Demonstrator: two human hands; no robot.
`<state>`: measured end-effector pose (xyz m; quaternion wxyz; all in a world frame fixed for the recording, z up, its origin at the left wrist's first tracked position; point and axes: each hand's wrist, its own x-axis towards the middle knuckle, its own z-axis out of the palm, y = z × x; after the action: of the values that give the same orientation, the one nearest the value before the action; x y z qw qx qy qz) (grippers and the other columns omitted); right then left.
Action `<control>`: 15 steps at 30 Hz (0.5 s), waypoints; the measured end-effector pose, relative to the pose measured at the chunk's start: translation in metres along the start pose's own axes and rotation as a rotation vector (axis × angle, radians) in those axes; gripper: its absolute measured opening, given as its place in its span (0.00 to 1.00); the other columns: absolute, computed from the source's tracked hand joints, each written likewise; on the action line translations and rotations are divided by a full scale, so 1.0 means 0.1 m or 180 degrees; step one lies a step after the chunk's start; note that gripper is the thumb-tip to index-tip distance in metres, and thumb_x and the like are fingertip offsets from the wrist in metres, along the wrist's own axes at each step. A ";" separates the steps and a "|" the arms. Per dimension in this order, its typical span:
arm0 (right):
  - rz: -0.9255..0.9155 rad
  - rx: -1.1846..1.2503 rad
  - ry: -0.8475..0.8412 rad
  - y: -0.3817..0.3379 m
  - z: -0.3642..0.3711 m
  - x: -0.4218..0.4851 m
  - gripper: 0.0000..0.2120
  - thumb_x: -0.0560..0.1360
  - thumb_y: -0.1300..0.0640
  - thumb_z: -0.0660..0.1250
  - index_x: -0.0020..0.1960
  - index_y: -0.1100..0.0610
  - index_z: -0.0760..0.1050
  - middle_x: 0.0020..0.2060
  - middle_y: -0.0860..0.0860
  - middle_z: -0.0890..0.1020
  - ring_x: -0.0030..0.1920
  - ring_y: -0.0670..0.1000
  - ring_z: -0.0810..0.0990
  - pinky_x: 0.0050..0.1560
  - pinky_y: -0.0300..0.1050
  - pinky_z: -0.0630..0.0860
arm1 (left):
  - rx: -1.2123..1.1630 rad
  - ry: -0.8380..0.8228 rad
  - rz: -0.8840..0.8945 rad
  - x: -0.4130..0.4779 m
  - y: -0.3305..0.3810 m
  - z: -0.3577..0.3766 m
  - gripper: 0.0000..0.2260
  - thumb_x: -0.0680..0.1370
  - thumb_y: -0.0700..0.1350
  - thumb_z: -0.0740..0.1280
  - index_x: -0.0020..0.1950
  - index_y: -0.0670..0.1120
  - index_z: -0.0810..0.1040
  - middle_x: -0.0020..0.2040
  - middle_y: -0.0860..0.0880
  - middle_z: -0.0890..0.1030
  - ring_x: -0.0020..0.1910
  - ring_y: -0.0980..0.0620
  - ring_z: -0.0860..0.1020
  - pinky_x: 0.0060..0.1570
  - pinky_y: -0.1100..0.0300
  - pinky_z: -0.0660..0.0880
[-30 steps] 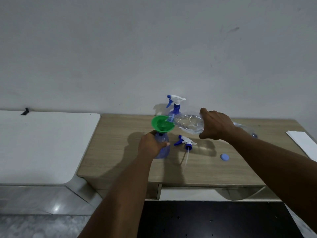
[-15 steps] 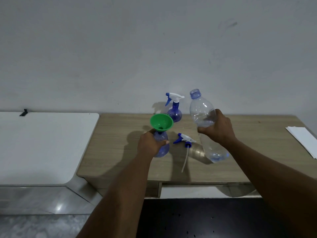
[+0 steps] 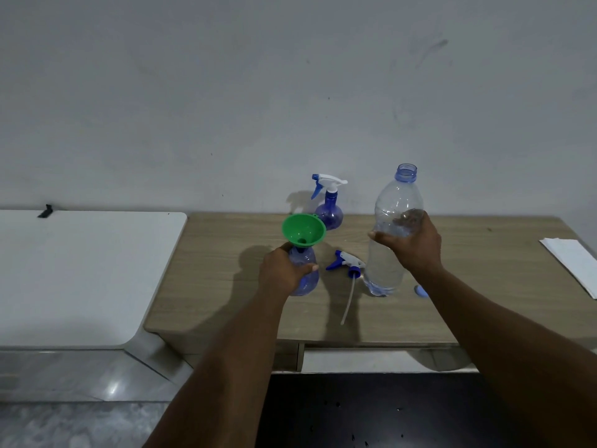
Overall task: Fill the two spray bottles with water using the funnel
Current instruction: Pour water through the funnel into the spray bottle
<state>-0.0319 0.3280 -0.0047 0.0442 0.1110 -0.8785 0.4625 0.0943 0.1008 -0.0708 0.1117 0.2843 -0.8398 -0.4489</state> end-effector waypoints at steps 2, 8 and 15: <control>0.0073 0.0089 0.0045 0.04 0.01 0.01 0.40 0.58 0.37 0.81 0.62 0.53 0.71 0.55 0.49 0.80 0.57 0.53 0.78 0.56 0.52 0.77 | -0.0004 0.0031 0.0004 0.00 -0.01 0.00 0.25 0.67 0.52 0.81 0.60 0.47 0.81 0.51 0.47 0.84 0.51 0.46 0.81 0.47 0.61 0.71; 0.0145 0.0344 0.0097 0.15 -0.02 0.00 0.45 0.56 0.37 0.82 0.66 0.52 0.69 0.60 0.50 0.79 0.61 0.52 0.77 0.57 0.47 0.74 | -0.0020 0.0010 -0.0014 -0.01 -0.01 0.01 0.24 0.67 0.53 0.81 0.59 0.48 0.80 0.45 0.53 0.81 0.48 0.49 0.81 0.46 0.61 0.70; 0.0238 0.0340 -0.0125 0.22 0.05 -0.05 0.46 0.60 0.38 0.81 0.69 0.52 0.64 0.65 0.51 0.75 0.65 0.54 0.75 0.62 0.54 0.75 | 0.0074 0.0041 0.0045 -0.04 0.01 0.02 0.25 0.67 0.55 0.81 0.60 0.48 0.80 0.47 0.51 0.83 0.47 0.51 0.79 0.46 0.62 0.70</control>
<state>-0.0326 0.3364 -0.0261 0.0036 0.0893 -0.8568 0.5078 0.0962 0.1048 -0.0711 0.1170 0.2825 -0.8462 -0.4364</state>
